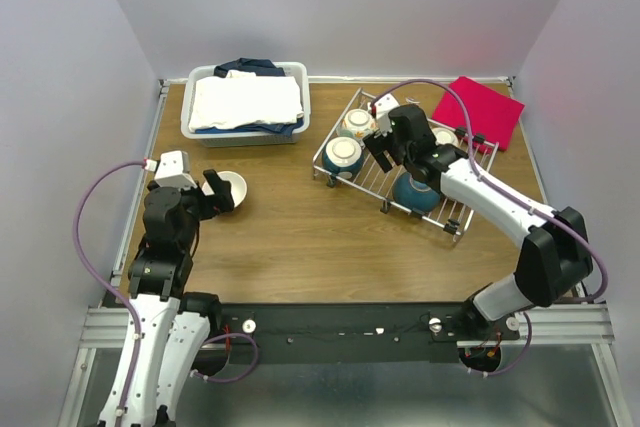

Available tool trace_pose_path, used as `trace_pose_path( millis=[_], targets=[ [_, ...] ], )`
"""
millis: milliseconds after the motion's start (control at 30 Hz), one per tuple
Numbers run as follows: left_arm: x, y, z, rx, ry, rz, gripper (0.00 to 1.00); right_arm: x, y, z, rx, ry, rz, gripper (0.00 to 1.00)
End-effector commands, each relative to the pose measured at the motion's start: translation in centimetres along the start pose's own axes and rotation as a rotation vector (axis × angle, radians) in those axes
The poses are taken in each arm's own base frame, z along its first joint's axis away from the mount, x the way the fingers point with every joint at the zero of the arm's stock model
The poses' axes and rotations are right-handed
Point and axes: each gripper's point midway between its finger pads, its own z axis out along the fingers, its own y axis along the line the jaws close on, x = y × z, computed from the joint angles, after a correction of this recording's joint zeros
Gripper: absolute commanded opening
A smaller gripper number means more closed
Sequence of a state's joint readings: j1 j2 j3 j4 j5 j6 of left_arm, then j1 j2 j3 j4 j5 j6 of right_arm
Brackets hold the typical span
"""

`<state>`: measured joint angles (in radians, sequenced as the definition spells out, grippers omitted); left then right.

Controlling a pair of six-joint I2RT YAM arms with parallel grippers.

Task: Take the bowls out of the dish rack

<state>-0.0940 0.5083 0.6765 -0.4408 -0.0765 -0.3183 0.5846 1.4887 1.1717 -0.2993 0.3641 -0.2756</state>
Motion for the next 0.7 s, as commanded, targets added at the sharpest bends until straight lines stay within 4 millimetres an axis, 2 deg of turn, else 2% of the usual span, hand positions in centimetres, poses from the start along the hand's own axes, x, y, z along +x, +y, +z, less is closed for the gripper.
trace_pose_path(
  millis=[0, 33, 200, 233, 467, 667],
  targets=[
    [2.8, -1.0, 0.6, 0.074, 0.045, -0.028, 0.99, -0.7, -2.5, 2.0, 0.056, -0.007, -0.077, 1.0],
    [3.6, -0.8, 0.8, 0.07, 0.055, -0.031, 0.99, -0.5, -2.8, 2.4, 0.059, 0.001, -0.078, 1.0],
    [3.0, -0.3, 0.9, 0.036, 0.029, 0.01, 0.99, 0.0, -2.5, 4.4, 0.043, 0.005, -0.17, 1.0],
    [3.1, -0.3, 1.0, 0.031, 0.03, 0.015, 0.99, 0.7, -2.1, 5.3, 0.038, 0.029, -0.194, 1.0],
    [3.4, -0.5, 1.0, 0.032, 0.044, 0.028, 0.99, 2.4, -1.6, 8.3, 0.038, 0.09, -0.341, 1.0],
    [3.4, -0.5, 1.0, 0.03, 0.045, 0.03, 0.99, 3.5, -1.6, 9.8, 0.052, 0.133, -0.413, 1.0]
  ],
)
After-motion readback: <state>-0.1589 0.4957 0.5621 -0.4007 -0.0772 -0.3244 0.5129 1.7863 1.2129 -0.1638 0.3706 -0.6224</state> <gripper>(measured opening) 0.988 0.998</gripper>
